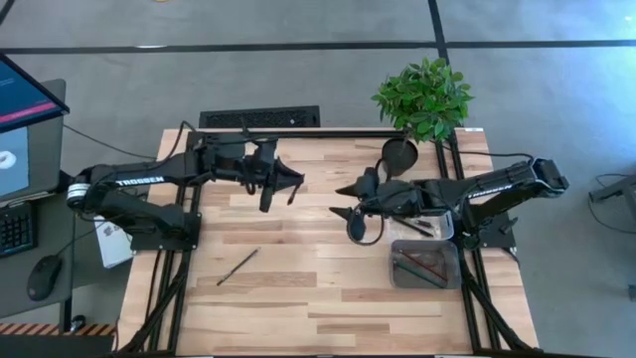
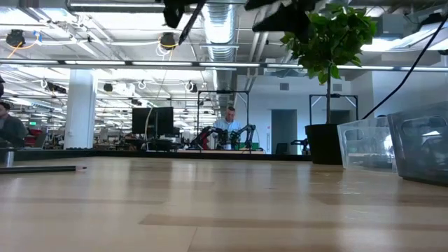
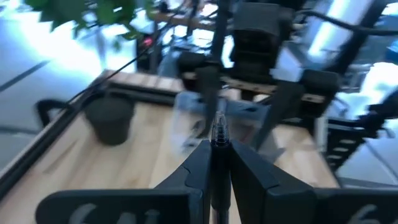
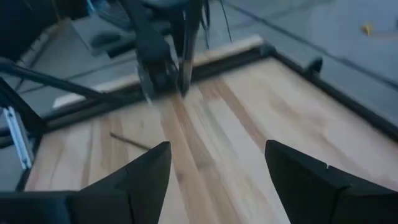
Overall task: Sort pens & pencils
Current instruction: Put the black pen into the white transparent bin
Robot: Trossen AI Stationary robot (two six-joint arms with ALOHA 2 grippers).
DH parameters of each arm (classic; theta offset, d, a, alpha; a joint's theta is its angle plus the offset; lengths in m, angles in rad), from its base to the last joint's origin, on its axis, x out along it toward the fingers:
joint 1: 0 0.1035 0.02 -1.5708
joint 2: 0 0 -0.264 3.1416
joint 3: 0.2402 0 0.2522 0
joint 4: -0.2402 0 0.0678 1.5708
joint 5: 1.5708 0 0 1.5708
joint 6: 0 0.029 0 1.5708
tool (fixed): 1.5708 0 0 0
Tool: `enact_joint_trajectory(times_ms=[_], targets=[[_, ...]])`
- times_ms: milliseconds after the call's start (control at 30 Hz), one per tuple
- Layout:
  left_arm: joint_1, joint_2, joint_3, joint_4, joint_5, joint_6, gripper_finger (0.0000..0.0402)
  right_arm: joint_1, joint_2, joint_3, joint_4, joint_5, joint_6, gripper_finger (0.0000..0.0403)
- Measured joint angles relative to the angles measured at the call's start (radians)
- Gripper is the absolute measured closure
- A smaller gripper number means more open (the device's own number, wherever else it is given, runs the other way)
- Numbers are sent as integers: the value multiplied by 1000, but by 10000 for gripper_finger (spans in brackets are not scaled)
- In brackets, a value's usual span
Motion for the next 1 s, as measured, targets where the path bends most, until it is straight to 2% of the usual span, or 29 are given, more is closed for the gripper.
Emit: enact_joint_trajectory(times_ms=[267, 500, 800, 1000], targets=[[-42, 2, 0, 95, 15, 6, 368, -13, 25, -4, 161, 0, -59, 116], [-68, 3, 0, 166, 21, 32, 368, -30, 151, 12, 335, -12, -135, 117], [-71, 52, 0, 173, 21, 33, 368, -31, 273, 131, 340, -45, -206, 117], [-71, 87, 0, 171, 37, 33, 368, -31, 278, 160, 328, -45, -229, 117]])
